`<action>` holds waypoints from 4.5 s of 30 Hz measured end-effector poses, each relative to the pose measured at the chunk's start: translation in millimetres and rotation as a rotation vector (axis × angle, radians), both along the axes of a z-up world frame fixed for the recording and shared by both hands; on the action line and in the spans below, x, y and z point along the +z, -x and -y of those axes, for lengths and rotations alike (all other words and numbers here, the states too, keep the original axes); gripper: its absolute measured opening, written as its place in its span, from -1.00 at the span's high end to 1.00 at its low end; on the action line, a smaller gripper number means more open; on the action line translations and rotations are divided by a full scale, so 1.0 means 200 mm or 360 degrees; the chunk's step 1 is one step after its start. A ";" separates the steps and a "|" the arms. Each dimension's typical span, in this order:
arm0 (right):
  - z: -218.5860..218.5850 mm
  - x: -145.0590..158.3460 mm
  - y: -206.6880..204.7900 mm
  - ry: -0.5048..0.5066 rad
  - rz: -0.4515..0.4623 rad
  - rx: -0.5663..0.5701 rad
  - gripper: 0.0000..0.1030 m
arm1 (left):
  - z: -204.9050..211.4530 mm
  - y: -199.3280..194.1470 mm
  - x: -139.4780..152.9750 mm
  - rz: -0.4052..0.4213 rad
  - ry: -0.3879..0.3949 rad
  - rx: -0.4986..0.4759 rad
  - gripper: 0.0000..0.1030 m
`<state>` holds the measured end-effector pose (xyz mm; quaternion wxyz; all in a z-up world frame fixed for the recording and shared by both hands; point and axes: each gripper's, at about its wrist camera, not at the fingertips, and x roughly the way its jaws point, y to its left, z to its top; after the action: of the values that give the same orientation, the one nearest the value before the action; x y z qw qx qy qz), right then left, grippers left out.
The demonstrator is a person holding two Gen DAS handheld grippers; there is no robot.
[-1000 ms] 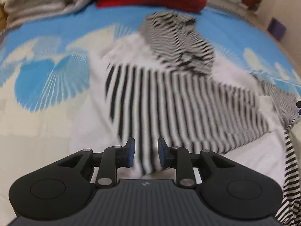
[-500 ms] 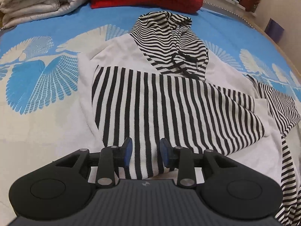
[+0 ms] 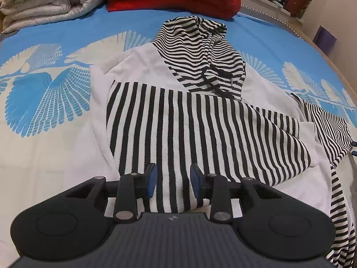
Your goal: Fold small clothes
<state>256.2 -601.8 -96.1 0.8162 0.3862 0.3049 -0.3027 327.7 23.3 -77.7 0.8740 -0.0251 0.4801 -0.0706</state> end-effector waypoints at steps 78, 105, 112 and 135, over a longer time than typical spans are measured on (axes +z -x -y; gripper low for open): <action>-1.53 0.07 -0.16 0.0030 -0.0465 0.0964 0.50 | -0.52 -0.04 -0.09 -0.0248 0.0301 0.0737 0.75; -1.58 0.48 -0.07 0.0601 -0.0076 0.1150 0.33 | -0.21 0.00 0.18 0.0454 -0.0140 0.0238 -0.01; -1.50 0.49 -0.05 0.0601 -0.0060 0.1125 0.32 | -0.18 -0.01 0.21 0.0440 -0.0087 0.0394 0.00; -1.93 0.41 -0.11 0.0813 0.0077 0.1287 0.32 | -0.33 -0.02 0.38 0.0391 -0.0021 0.0531 0.00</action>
<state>277.9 -215.6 -14.1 0.9442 0.0307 0.3274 -0.0170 331.2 90.1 -1.7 0.9257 -0.0897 0.3596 0.0758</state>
